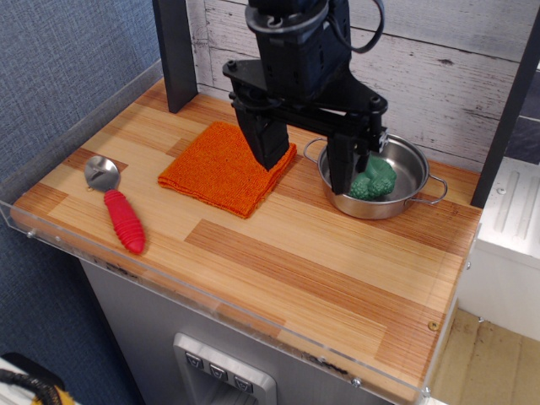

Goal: Move the cauliflower and place it on the table

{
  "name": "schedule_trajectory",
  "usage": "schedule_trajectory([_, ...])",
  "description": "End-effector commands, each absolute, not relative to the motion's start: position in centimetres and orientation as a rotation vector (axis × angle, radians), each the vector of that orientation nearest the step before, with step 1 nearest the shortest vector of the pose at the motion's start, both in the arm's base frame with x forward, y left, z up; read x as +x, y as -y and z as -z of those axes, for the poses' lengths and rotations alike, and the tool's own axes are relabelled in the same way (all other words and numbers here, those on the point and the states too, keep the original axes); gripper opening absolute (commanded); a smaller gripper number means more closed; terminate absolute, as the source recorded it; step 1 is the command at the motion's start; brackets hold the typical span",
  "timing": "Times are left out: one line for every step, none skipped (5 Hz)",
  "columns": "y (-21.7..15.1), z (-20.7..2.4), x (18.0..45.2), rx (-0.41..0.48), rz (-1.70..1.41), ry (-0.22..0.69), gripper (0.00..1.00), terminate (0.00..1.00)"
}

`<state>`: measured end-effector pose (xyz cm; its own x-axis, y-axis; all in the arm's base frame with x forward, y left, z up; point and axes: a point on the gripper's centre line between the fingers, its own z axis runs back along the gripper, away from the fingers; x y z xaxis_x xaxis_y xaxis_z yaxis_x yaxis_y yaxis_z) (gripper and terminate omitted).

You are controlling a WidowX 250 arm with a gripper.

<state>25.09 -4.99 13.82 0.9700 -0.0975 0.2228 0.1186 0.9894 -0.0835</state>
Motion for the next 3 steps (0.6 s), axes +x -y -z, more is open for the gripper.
schedule_trajectory([5.0, -13.8, 25.1, -0.097, 0.109, 0.22, 1.0, 0.0])
schedule_trajectory([4.8, -13.1, 26.3, -0.103, 0.064, 0.164, 1.0, 0.0])
schedule_trajectory([3.8, -13.5, 27.8, -0.092, -0.014, 0.173, 1.0, 0.0])
